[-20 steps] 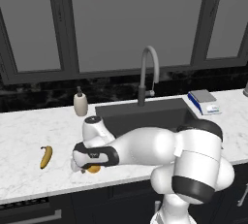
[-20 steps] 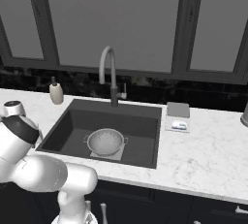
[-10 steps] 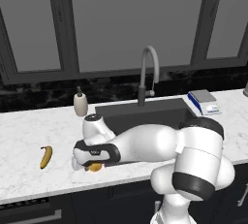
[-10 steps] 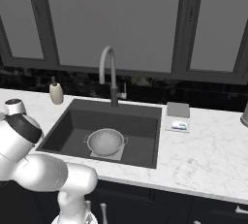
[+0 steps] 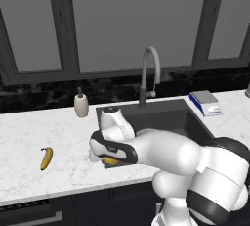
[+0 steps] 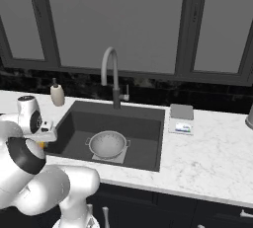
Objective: Put the colander in the sink, put the mango, banana in the colander, and turn on the sink faucet and pour water over the colander.
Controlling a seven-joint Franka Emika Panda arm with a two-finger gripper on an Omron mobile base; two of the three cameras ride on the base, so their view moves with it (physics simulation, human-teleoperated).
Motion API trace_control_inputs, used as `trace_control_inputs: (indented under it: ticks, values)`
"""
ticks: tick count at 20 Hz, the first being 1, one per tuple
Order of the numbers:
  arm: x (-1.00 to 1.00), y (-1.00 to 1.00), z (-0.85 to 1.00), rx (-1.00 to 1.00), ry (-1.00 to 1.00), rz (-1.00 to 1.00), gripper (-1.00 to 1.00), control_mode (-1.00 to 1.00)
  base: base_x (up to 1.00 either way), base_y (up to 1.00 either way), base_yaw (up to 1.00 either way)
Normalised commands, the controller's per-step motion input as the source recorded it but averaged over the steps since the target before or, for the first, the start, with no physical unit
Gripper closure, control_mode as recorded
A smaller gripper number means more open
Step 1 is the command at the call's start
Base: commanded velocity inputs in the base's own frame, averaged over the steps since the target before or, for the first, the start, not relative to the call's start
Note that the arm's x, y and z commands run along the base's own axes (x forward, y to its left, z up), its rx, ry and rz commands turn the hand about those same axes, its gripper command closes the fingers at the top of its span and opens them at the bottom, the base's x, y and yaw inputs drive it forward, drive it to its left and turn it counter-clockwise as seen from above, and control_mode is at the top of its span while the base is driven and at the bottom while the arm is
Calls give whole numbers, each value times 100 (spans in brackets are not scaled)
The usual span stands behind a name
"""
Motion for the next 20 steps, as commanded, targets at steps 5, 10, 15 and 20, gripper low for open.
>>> trace_control_inputs:
  ticks: [5,10,15,20]
  values:
    - [27,-62,20,0,0,-16,100,-100,0,0,0]
    - [48,-55,5,-1,0,-21,100,-100,0,0,0]
    - [72,-42,-1,-7,7,-25,100,-100,0,0,0]
    - [87,-17,-14,-11,11,-19,100,-100,0,0,0]
